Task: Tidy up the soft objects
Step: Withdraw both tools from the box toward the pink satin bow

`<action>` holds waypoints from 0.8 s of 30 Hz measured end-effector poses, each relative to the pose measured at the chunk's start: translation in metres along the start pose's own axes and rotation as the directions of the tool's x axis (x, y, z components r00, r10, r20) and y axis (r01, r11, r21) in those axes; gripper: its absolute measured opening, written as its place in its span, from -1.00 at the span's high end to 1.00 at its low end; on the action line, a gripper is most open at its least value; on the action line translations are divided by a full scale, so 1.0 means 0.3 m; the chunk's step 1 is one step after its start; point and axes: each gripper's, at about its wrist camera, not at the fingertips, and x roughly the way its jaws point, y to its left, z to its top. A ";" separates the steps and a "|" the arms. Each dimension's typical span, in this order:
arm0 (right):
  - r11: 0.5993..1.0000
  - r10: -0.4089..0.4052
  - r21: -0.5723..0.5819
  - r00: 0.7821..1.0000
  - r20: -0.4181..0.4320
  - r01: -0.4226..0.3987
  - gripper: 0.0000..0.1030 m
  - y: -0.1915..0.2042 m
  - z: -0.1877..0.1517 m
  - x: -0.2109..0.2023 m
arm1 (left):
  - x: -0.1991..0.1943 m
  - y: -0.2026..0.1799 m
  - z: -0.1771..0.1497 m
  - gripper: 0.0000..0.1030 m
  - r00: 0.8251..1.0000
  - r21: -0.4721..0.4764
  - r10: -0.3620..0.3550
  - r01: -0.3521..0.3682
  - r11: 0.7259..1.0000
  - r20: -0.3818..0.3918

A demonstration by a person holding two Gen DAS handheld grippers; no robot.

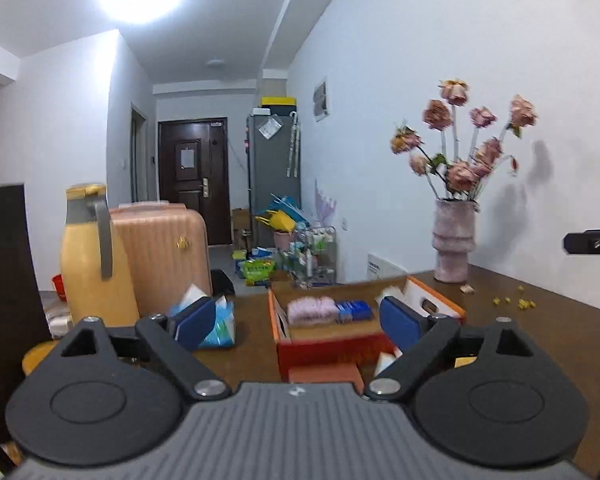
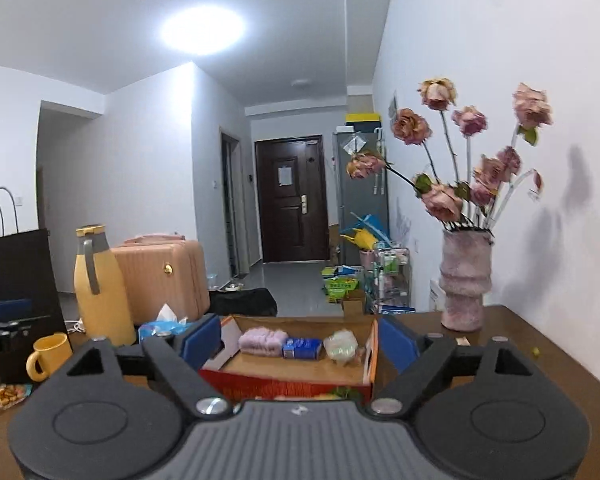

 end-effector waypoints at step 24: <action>0.994 0.075 0.097 0.966 -0.249 -0.052 -0.59 0.177 -0.337 0.104 | 0.157 0.053 -0.289 -0.66 0.959 -0.152 -0.095 0.056 0.987 -0.266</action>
